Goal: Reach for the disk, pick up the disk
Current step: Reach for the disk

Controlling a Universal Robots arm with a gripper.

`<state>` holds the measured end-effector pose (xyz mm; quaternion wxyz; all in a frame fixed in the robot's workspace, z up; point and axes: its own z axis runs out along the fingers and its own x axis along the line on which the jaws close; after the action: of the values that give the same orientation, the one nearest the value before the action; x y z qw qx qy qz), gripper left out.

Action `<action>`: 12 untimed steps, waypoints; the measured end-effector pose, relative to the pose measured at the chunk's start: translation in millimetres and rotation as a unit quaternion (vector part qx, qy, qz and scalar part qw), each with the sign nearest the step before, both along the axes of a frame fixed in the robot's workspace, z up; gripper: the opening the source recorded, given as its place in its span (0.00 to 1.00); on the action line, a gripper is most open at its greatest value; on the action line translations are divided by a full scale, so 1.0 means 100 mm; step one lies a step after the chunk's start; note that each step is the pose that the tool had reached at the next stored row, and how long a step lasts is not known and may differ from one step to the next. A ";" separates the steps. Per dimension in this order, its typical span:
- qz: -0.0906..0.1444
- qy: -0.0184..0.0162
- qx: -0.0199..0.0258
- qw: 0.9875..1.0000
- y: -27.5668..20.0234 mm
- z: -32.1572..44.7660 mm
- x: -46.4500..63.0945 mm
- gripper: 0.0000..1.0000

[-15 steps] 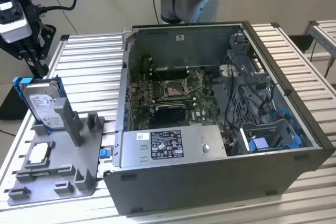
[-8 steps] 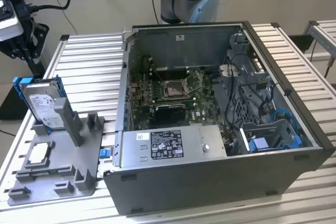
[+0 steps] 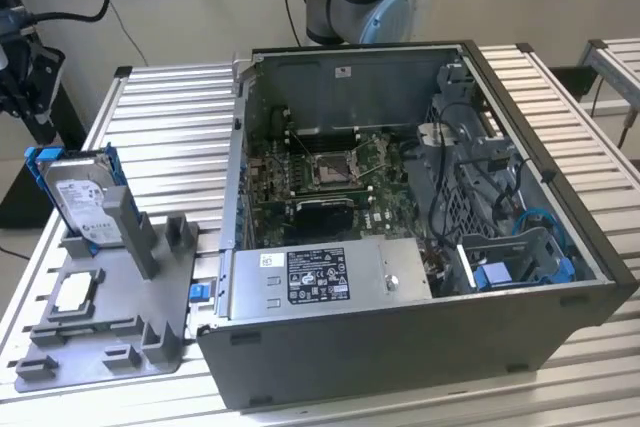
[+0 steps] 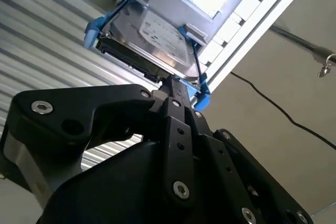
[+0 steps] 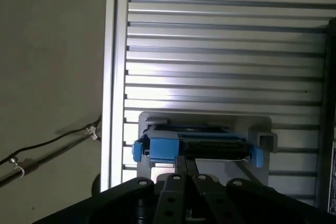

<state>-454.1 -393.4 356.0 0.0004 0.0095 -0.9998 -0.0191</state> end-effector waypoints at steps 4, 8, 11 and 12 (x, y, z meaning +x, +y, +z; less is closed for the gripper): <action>0.000 0.000 0.000 1.000 0.000 -0.002 -0.05 0.00; 0.000 0.000 0.000 1.000 0.000 -0.002 -0.06 0.00; 0.000 0.000 0.000 1.000 0.001 -0.003 -0.06 0.00; 0.000 0.000 0.000 1.000 0.001 -0.003 -0.06 0.00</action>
<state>-460.4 -393.3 355.8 0.0004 0.0095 -0.9998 -0.0191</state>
